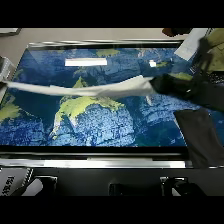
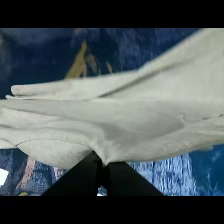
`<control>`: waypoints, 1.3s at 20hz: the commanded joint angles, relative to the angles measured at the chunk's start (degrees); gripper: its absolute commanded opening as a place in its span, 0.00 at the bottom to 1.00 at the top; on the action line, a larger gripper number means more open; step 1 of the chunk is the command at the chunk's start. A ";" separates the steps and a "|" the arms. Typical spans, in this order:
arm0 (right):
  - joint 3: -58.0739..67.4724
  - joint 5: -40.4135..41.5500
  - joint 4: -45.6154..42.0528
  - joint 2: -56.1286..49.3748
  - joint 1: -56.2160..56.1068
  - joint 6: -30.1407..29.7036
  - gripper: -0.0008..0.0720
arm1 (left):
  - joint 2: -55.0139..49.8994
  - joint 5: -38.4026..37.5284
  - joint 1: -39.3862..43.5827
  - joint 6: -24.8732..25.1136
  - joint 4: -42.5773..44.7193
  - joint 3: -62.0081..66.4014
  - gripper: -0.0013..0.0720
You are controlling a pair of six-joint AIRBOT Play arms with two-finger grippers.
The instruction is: Fold the clothes and pants, and hang the long-sleeved shirts on hangers.
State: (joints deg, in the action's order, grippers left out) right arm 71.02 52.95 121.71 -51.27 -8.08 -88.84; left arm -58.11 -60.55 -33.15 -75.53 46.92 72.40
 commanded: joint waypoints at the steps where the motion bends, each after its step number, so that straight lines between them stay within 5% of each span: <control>1: 14.14 4.83 -3.08 4.79 -0.04 -1.86 0.07 | 12.68 2.23 0.24 -3.69 1.11 8.20 0.03; 7: 20.04 -3.80 -8.39 18.23 -0.04 4.76 0.07 | 30.53 7.10 -0.48 -18.49 19.45 9.46 0.03; 12: 20.02 -9.53 -9.99 18.18 -0.04 9.66 0.07 | 32.02 10.88 -1.11 -21.03 23.78 9.40 0.04; 15: 20.02 -8.26 -12.83 11.85 -0.04 13.79 0.07 | 26.80 10.49 -1.05 -20.52 19.69 8.35 0.04; 21: 20.02 0.11 -17.75 -16.09 -0.04 25.27 0.07 | 5.18 11.32 5.60 -9.51 12.63 0.98 0.04; 26: 20.02 -9.84 -16.20 -36.98 -0.04 25.27 0.07 | -22.18 21.57 17.90 -3.28 12.59 0.72 0.04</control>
State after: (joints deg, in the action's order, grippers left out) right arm 90.98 48.16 104.77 -77.14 -8.10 -64.84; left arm -66.65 -45.43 -21.19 -82.54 60.66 73.69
